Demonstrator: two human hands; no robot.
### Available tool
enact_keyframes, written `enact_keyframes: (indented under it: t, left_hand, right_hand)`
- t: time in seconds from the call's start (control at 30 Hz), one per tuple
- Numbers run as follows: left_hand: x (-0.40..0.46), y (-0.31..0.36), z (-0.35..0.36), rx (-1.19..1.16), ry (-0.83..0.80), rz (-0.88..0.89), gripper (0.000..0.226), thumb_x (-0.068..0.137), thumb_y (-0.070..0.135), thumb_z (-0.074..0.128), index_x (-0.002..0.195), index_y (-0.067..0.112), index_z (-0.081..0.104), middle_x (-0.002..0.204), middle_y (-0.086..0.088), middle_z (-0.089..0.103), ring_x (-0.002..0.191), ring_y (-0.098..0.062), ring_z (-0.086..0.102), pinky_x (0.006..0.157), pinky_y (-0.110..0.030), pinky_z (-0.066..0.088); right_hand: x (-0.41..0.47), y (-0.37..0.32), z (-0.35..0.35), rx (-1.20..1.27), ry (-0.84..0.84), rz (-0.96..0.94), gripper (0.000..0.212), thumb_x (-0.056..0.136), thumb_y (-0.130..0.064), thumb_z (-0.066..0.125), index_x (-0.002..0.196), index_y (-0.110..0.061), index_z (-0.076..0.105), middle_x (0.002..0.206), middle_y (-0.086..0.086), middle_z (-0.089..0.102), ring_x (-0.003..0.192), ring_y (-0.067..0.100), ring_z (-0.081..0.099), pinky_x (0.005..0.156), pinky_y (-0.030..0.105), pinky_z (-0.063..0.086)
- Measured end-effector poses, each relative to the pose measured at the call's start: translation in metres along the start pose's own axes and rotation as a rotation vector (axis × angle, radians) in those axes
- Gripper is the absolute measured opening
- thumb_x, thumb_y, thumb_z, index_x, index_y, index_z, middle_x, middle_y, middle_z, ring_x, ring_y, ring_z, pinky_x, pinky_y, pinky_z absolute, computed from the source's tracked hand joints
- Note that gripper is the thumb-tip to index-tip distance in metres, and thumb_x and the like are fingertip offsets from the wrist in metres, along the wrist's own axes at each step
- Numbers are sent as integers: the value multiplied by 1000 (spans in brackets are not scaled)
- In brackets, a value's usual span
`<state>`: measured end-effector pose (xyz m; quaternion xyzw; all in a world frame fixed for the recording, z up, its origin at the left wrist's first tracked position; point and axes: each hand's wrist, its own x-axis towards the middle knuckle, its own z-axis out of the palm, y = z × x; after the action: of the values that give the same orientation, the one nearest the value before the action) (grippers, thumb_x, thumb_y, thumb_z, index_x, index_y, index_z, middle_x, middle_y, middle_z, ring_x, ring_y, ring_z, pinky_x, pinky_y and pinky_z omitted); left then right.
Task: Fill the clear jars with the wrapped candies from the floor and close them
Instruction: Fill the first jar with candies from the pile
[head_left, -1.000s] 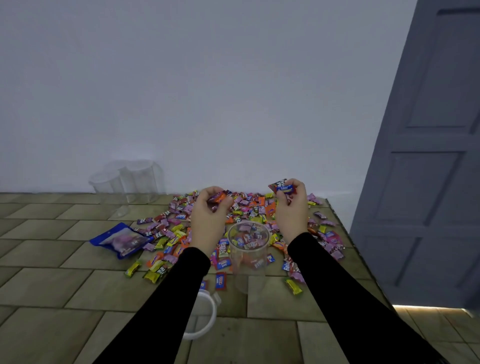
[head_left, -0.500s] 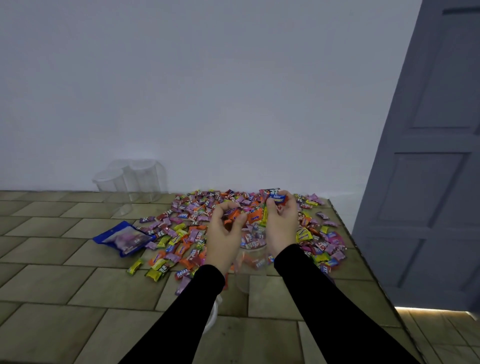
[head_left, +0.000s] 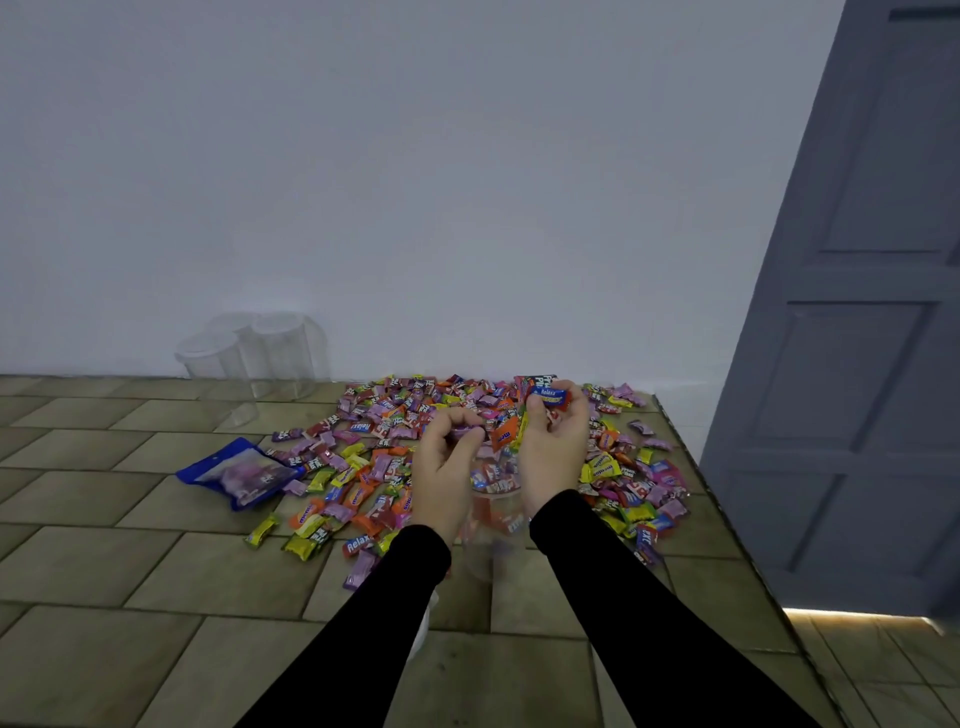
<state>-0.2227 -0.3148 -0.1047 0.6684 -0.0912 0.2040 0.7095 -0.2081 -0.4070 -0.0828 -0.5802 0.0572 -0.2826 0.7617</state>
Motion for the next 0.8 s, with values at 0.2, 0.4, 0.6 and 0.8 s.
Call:
enact_keyframes:
  t: [0.2,0.4,0.6,0.8]
  left_hand:
    - [-2,-7,0,-95,38,70,24,86,20,50,95,7,68,102,-2,70,96,-10,64,81,-19,49]
    - [2,-30,9,-176,141,-260,47,103,46,28,103,18,66,107,0,68,105,-23,61,86,-30,46]
    - [2,-27,13,-262,153,-402,70,99,58,19,94,12,72,89,-8,75,87,-27,68,92,-49,50]
    - [4,-33,12,-277,182,-413,71,98,60,22,99,9,71,101,-20,72,100,-38,65,96,-52,48]
  right_hand:
    - [2,2,1,53,-9,-21,18,96,-2,51,106,-15,46,78,-2,48,47,-4,42,51,10,37]
    - [0,4,3,43,-46,-15,24,95,-4,53,99,-27,49,88,0,53,67,7,49,63,19,43]
    - [-1,3,5,44,-87,16,29,94,0,54,94,-28,48,86,2,50,69,12,47,64,26,40]
    - [-3,-4,3,110,-132,39,26,87,10,54,78,-12,42,63,7,40,49,10,42,47,18,34]
